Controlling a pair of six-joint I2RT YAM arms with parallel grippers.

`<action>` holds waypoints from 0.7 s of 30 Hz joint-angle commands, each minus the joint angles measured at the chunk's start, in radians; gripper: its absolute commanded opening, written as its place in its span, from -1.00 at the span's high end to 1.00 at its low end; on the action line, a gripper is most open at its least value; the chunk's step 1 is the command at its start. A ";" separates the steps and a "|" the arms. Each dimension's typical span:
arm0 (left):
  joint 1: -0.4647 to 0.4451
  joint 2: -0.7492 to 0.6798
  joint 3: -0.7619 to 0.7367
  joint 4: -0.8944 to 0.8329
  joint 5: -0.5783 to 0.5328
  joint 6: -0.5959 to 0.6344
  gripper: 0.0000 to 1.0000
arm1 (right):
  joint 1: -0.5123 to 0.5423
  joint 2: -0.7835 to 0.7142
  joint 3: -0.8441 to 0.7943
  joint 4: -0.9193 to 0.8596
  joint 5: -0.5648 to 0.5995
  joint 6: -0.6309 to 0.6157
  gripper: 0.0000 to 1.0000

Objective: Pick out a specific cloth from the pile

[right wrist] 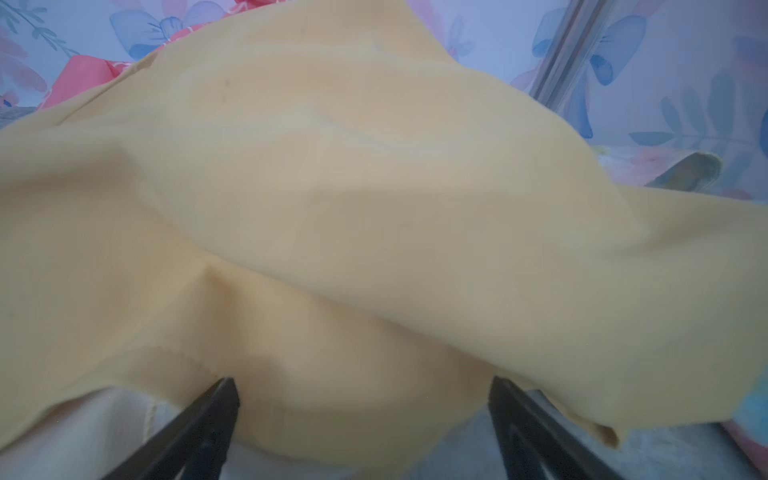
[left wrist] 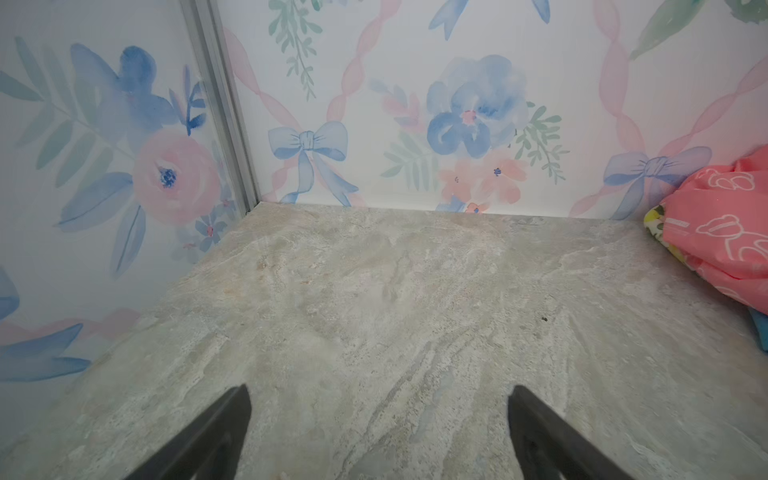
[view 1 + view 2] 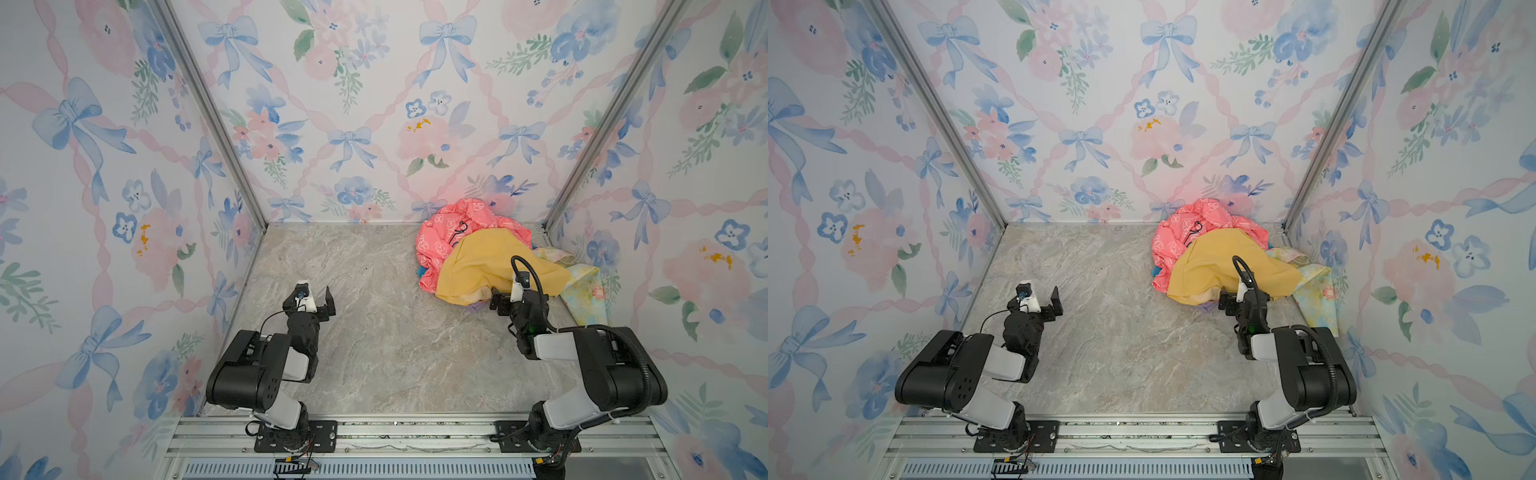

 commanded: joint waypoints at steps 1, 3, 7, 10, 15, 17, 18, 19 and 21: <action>-0.005 0.006 0.012 -0.001 -0.010 0.021 -0.96 | 0.003 -0.008 0.011 0.005 0.003 0.009 -0.94; -0.006 0.007 0.012 -0.001 -0.011 0.023 -0.96 | 0.002 -0.008 0.011 0.005 0.003 0.010 -0.94; -0.006 0.006 0.012 0.000 -0.012 0.019 -0.96 | 0.002 -0.008 0.011 0.006 0.003 0.010 -0.94; -0.006 0.006 0.012 0.000 -0.012 0.019 -0.96 | 0.002 -0.008 0.011 0.006 0.003 0.009 -0.94; 0.000 0.005 0.011 0.000 -0.004 0.016 -0.96 | 0.002 -0.008 0.011 0.004 0.000 0.010 -0.94; 0.002 0.005 0.011 0.000 -0.001 0.014 -0.96 | 0.002 -0.008 0.013 0.005 0.000 0.011 -0.94; 0.004 0.005 0.011 0.000 0.001 0.014 -0.96 | 0.002 -0.008 0.012 0.003 0.000 0.010 -0.94; 0.004 0.006 0.011 0.000 0.000 0.012 -0.96 | 0.002 -0.008 0.013 0.002 0.000 0.011 -0.94; 0.001 0.007 0.012 -0.001 -0.005 0.013 -0.96 | 0.002 -0.008 0.013 0.005 0.003 0.009 -0.94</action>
